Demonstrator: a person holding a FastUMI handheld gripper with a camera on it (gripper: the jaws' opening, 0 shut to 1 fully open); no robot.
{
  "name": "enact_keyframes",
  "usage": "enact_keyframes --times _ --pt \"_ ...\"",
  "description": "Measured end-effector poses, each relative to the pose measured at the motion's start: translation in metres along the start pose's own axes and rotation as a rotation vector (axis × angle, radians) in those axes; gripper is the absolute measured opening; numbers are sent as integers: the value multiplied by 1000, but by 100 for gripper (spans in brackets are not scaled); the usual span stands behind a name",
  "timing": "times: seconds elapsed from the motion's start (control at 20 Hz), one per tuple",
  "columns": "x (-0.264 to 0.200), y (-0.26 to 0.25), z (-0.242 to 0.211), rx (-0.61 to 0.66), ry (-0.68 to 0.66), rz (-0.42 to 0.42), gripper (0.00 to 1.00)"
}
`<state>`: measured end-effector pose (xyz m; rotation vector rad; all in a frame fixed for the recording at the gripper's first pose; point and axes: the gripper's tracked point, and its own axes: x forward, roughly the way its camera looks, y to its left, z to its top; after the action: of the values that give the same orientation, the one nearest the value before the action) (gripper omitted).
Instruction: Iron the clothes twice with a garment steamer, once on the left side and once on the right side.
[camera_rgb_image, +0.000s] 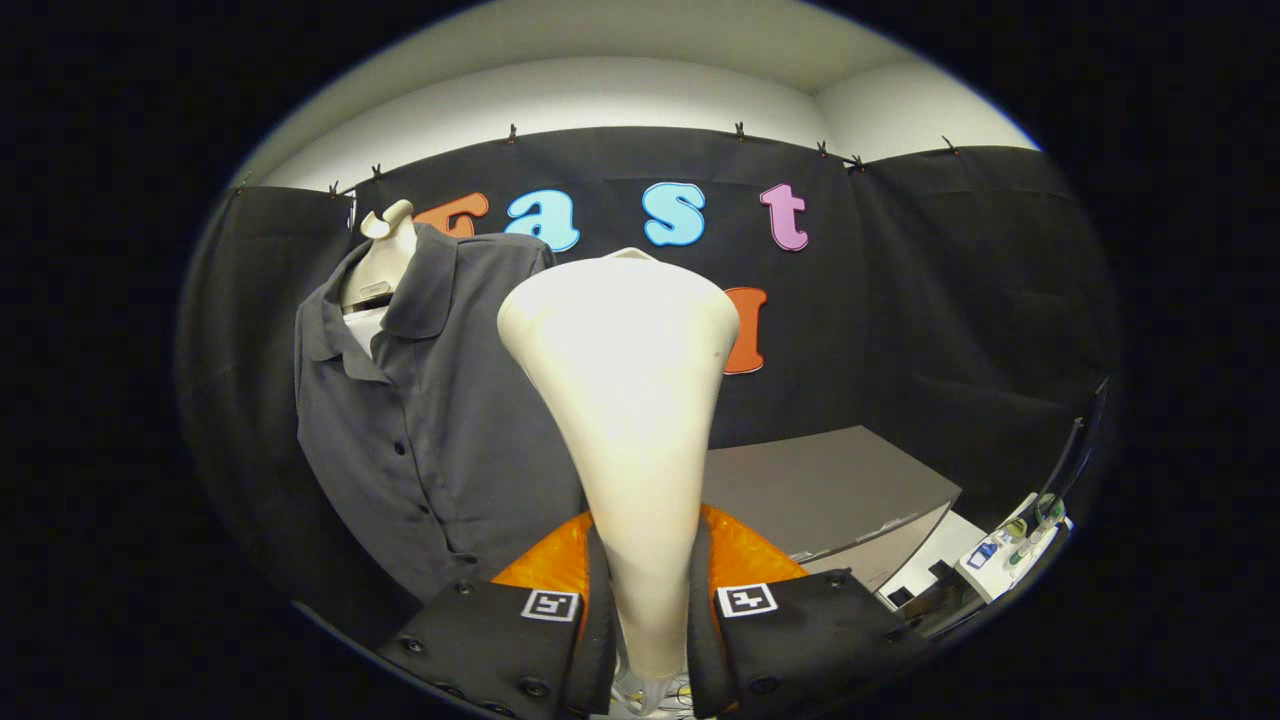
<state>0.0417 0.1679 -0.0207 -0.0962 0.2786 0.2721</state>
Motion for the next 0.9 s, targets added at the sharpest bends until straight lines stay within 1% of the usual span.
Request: enact_keyframes --times 0.5,0.9 --pt "-10 18 2 7 -14 -55 37" --pt "-17 26 -3 7 -2 -72 37"
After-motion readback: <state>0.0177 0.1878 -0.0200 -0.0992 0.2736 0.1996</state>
